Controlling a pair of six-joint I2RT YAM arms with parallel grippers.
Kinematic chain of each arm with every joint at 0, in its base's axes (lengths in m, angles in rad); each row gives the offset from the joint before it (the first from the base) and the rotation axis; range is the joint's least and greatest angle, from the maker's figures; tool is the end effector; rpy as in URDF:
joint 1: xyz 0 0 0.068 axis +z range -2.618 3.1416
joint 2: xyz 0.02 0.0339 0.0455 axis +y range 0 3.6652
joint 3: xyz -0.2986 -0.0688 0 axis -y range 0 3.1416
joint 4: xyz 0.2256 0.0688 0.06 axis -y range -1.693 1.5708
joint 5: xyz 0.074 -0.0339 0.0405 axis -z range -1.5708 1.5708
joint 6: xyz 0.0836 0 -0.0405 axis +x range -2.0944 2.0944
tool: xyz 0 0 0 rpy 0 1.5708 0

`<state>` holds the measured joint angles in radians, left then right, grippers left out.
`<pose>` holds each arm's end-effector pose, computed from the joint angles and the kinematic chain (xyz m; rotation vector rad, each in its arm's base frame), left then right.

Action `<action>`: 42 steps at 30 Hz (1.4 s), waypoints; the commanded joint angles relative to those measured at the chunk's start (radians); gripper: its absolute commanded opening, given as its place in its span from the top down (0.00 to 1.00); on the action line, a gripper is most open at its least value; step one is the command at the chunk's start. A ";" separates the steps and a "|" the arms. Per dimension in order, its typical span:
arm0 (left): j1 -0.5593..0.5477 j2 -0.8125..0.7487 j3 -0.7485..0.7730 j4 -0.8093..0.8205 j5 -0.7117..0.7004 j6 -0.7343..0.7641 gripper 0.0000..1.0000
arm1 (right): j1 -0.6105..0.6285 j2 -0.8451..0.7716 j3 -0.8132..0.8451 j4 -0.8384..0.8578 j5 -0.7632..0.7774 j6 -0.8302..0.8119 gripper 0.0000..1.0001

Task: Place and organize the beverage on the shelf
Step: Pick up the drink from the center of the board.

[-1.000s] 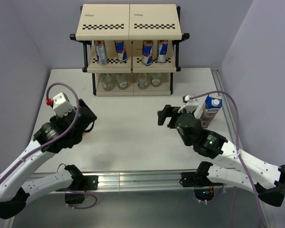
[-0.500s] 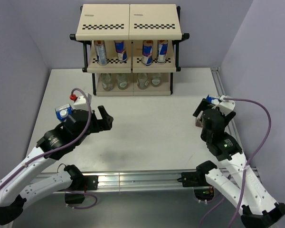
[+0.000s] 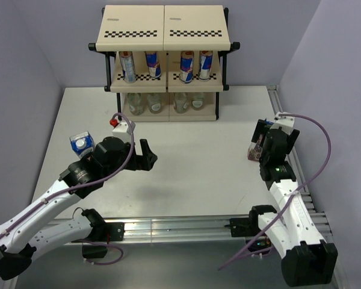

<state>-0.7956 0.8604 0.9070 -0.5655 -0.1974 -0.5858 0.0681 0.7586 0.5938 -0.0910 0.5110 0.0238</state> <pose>0.1400 -0.1194 0.3330 0.1017 2.1393 -0.6275 0.1802 -0.0287 0.3039 0.3187 1.7830 -0.4003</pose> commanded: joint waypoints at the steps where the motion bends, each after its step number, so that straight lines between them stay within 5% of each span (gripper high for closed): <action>1: 0.001 -0.041 0.003 0.044 0.052 0.043 0.01 | -0.103 0.039 -0.027 0.138 -0.141 -0.025 0.00; 5: 0.001 -0.083 -0.022 0.056 0.059 0.055 0.00 | -0.129 0.056 -0.100 0.262 -0.304 0.048 0.00; 13: 0.001 -0.118 -0.033 0.062 0.084 0.066 0.01 | -0.129 0.120 -0.224 0.387 -0.259 0.064 0.01; 22: 0.001 -0.138 -0.031 0.059 0.085 0.075 0.00 | -0.126 0.182 -0.272 0.448 -0.226 0.053 0.14; 25: 0.001 -0.141 -0.034 0.058 0.078 0.075 0.01 | -0.117 0.215 -0.272 0.450 -0.213 0.054 0.22; 30: 0.001 -0.141 -0.031 0.049 0.050 0.075 0.00 | -0.064 0.163 -0.253 0.445 -0.166 0.009 0.71; 34: 0.001 -0.139 -0.033 0.039 0.018 0.069 0.00 | 0.061 0.104 -0.110 0.283 -0.121 0.001 0.81; 42: 0.009 -0.115 -0.023 0.073 0.038 0.021 0.00 | 0.211 0.156 0.354 -0.166 -0.291 0.086 0.97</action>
<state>-0.7940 0.7353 0.8715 -0.5396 -0.1726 -0.5404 0.2413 0.9405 0.6994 -0.3161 0.2741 0.0734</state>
